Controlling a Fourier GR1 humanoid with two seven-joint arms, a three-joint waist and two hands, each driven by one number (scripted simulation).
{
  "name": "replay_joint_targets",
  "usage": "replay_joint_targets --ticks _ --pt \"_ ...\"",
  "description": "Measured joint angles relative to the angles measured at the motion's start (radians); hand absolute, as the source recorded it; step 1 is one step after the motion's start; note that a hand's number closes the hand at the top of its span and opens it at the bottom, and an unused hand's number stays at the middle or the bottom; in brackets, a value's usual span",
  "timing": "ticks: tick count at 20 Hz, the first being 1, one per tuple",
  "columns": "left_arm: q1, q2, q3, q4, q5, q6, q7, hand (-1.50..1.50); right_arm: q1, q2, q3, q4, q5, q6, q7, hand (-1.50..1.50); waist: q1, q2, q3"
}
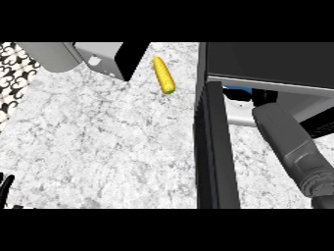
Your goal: Pick up the milk, place it into the microwave and close the microwave
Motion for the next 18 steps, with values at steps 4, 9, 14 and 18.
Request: replay_joint_targets --ticks 4,9,14,18 --pt "0.005 -0.007 -0.007 0.009 -0.010 -0.006 -0.014 -1.50 0.000 0.011 0.003 0.003 0.006 0.004 0.001 -1.50 -0.003 -0.004 0.000" --pt "0.004 -0.017 -0.008 0.017 -0.021 -0.003 -0.026 -1.50 0.013 0.014 -0.005 -0.004 0.001 0.019 -0.015 -1.50 -0.012 -0.007 0.000" --pt "0.008 -0.028 -0.012 0.018 -0.034 -0.002 -0.035 -1.50 0.020 0.024 -0.019 -0.014 -0.010 0.041 -0.029 -1.50 -0.026 -0.014 -0.001" --pt "0.028 -0.041 -0.022 0.006 -0.046 -0.002 -0.047 -1.50 0.028 -0.001 -0.031 -0.020 -0.020 0.079 -0.045 -1.50 -0.031 -0.017 -0.001"
